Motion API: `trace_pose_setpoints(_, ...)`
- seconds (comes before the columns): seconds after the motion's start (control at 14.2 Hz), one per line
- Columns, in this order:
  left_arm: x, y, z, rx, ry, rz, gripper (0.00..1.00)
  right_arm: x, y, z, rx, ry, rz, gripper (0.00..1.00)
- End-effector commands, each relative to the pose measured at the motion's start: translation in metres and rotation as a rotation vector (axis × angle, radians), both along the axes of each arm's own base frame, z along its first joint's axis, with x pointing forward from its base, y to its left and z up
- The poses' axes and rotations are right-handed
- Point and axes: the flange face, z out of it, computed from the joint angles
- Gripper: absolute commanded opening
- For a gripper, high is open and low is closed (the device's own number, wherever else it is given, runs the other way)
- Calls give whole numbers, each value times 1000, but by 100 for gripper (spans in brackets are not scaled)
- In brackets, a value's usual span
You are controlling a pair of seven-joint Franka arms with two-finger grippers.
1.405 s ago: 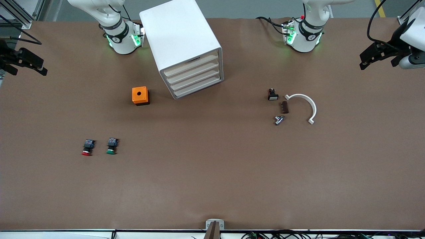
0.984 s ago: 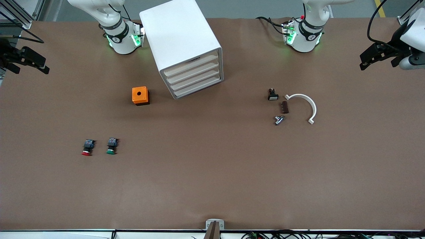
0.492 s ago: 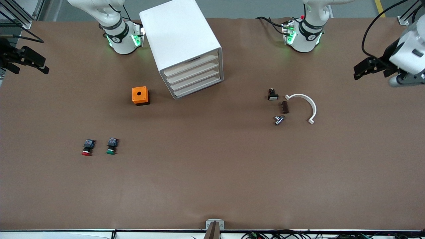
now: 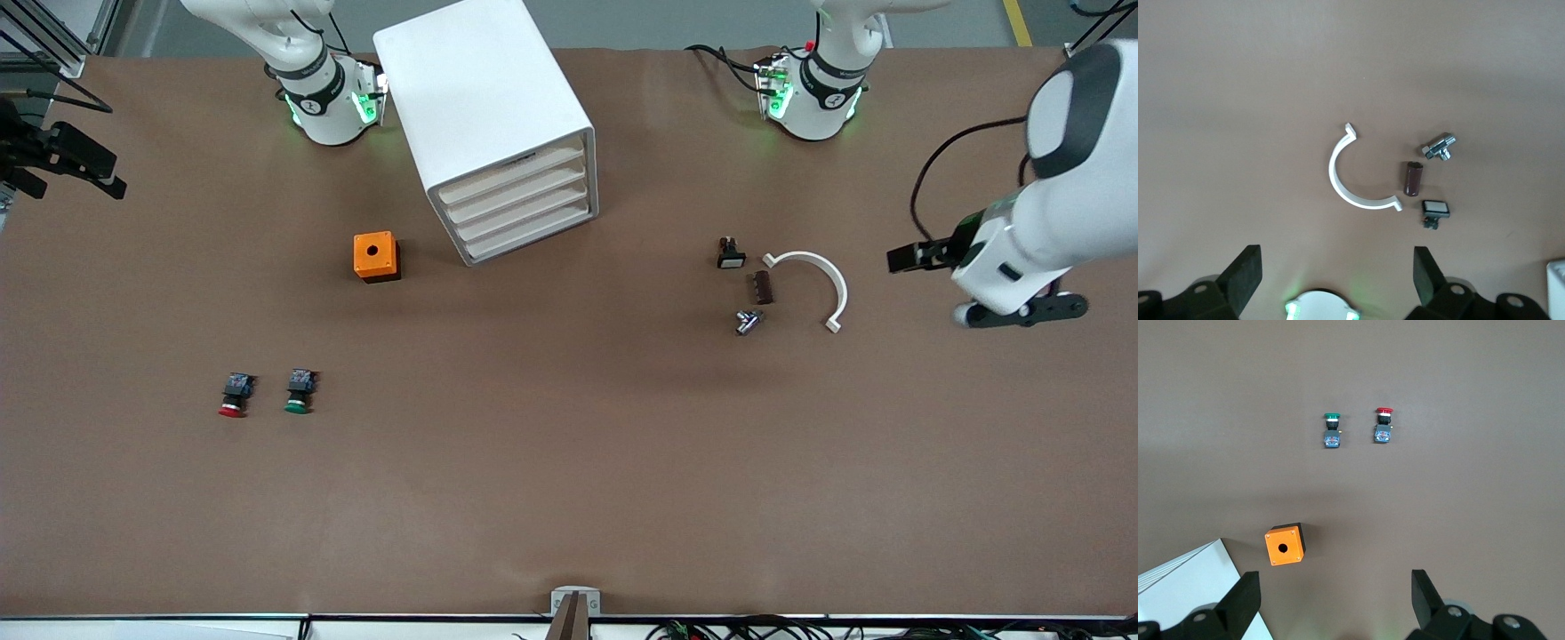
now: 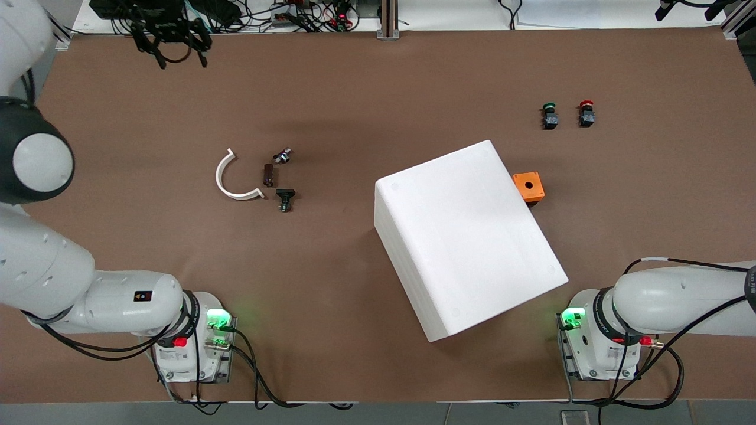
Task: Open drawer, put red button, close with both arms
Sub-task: 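Reach the left gripper to the drawer handle while the right gripper reaches the red button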
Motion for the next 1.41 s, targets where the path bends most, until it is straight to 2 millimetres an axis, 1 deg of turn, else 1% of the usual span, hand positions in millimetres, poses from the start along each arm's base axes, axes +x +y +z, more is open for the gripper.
trace_pose_setpoints(0.0,22,-39,-37,49,45,120,100,33,-5,-32,-25,57,-1,100)
trace_pose_setpoints(0.07,28,-53,-52,70,59,173,100,46,-6,-47,-28,81,3,100)
trace_pose_setpoints(0.14,30,-75,-69,95,76,216,100,56,-9,-57,-31,95,-2,100)
trace_pose_setpoints(0.21,33,-89,-81,118,85,263,100,62,-10,-63,-32,102,-6,100)
trace_pose_setpoints(0.28,35,-107,-97,150,95,312,100,72,-16,-82,-32,134,-15,100)
trace_pose_setpoints(0.35,32,-130,-109,180,99,343,100,78,-24,-99,-29,163,-28,100)
trace_pose_setpoints(0.42,28,-146,-119,205,106,368,100,81,-40,-108,-23,172,-55,100)
trace_pose_setpoints(0.49,25,-157,-130,234,114,408,100,89,-52,-122,-22,168,-75,100)
trace_pose_setpoints(0.56,20,-171,-141,256,126,449,100,98,-54,-140,-18,180,-78,100)
trace_pose_setpoints(0.63,10,-192,-156,266,160,478,100,100,-55,-142,-24,176,-80,100)
trace_pose_setpoints(0.7,2,-209,-169,277,196,530,100,103,-55,-149,-22,173,-85,100)
trace_pose_setpoints(0.77,-3,-220,-177,294,230,619,100,110,-59,-164,-18,148,-96,100)
trace_pose_setpoints(0.84,-7,-229,-182,302,271,716,100,112,-65,-181,-16,131,-108,100)
trace_pose_setpoints(0.98,-15,-247,-192,297,392,866,100,116,-69,-209,-6,73,-124,100)
trace_pose_setpoints(1.05,-19,-257,-197,304,455,941,100,117,-76,-229,13,46,-147,100)
trace_pose_setpoints(1.19,-25,-270,-206,306,570,1034,100,121,-86,-272,45,8,-192,100)
trace_pose_setpoints(1.26,-29,-282,-211,292,666,1083,99,124,-89,-290,45,-1,-205,100)
trace_pose_setpoints(1.34,-31,-289,-218,291,753,1133,99,126,-91,-308,40,-10,-240,100)
